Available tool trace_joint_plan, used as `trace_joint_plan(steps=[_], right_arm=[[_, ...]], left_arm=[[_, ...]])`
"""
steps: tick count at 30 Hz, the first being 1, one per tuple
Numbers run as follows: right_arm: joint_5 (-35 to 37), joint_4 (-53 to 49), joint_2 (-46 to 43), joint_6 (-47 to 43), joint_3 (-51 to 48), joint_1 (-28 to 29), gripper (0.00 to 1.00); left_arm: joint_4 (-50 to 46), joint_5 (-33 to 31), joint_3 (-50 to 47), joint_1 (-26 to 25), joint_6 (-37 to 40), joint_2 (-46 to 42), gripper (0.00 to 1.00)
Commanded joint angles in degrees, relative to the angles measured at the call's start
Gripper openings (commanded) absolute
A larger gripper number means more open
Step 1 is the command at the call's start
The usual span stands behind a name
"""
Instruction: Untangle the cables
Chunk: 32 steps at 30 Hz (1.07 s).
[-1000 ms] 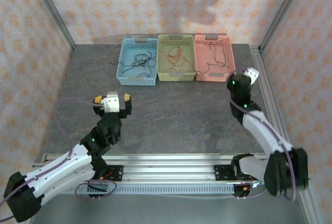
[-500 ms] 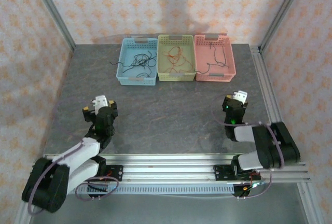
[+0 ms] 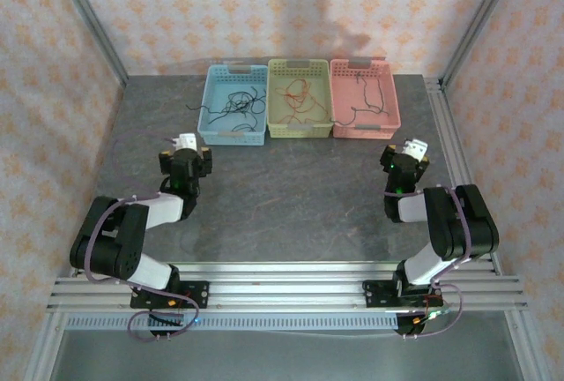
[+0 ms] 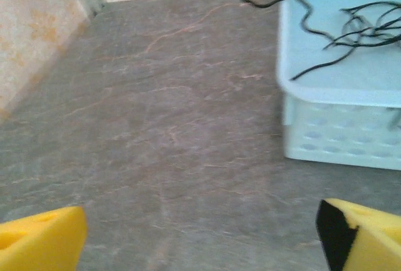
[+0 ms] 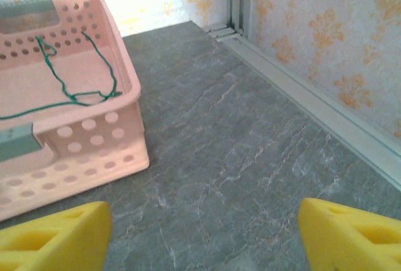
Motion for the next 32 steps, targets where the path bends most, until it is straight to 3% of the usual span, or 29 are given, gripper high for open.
trace_joint_plan(steps=[1, 32], right_arm=[[-0.82, -1.77, -0.72, 0.88, -0.02, -0.12, 1.0], [-8.23, -2.49, -1.1, -0.82, 0.08, -0.96, 0.99]], left_arm=[[-1.18, 4.14, 1.29, 2.37, -2.32, 0.17, 1.0], [-1.16, 4.28, 1.21, 2.38, -2.32, 0.08, 1.0]])
